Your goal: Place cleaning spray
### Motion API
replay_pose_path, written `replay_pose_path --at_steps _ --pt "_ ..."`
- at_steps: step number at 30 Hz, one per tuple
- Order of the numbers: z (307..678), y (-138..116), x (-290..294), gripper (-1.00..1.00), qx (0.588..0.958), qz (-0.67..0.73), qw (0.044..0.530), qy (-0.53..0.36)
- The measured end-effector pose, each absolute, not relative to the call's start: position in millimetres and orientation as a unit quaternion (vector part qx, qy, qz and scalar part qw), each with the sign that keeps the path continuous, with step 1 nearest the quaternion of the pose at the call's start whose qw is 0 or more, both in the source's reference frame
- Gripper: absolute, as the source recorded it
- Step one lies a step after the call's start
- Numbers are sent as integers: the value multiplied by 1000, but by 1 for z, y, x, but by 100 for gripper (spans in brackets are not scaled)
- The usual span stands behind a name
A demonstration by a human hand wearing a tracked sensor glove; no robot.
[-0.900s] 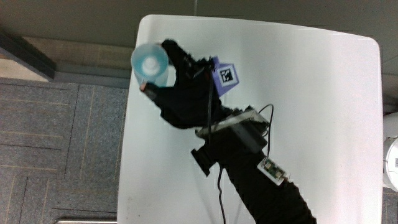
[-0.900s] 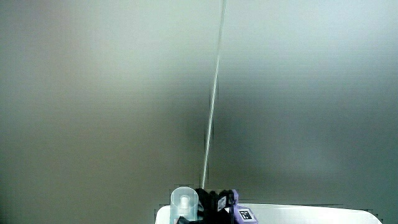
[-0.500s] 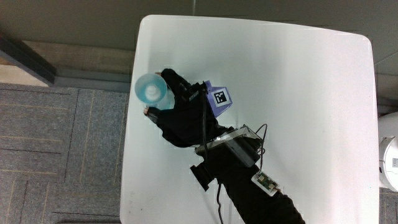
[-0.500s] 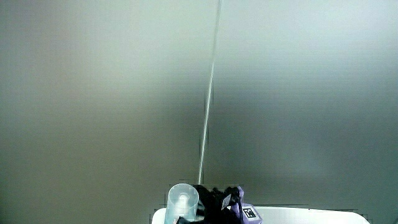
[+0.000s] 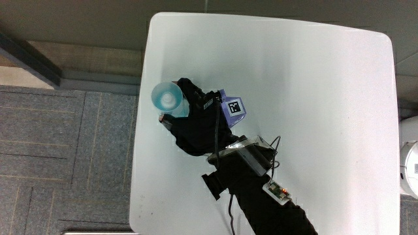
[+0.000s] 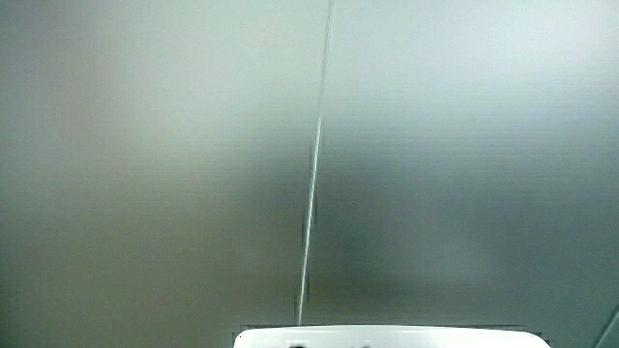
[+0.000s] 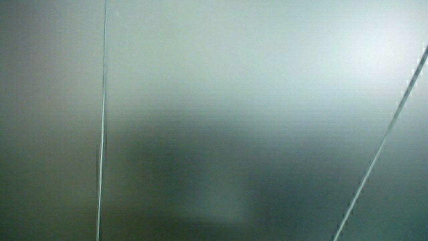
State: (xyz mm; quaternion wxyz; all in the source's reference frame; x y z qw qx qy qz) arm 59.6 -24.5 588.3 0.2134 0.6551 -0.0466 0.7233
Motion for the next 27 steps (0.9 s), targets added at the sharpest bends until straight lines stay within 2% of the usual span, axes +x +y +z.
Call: replay_pose_path --at_steps 3,6,12,16,21,23,27 --pt "594 -28 63 0 672 709 211 -46" --pt "592 -31 65 0 671 710 211 -39" --pt "594 -33 68 -29 671 707 220 -24" --pt "588 -37 65 -48 686 690 228 -38" --pt "578 -41 68 -71 733 638 230 -44" --pt "576 -42 70 -81 743 630 216 -68" --pt "560 -44 69 -100 796 559 218 -80"
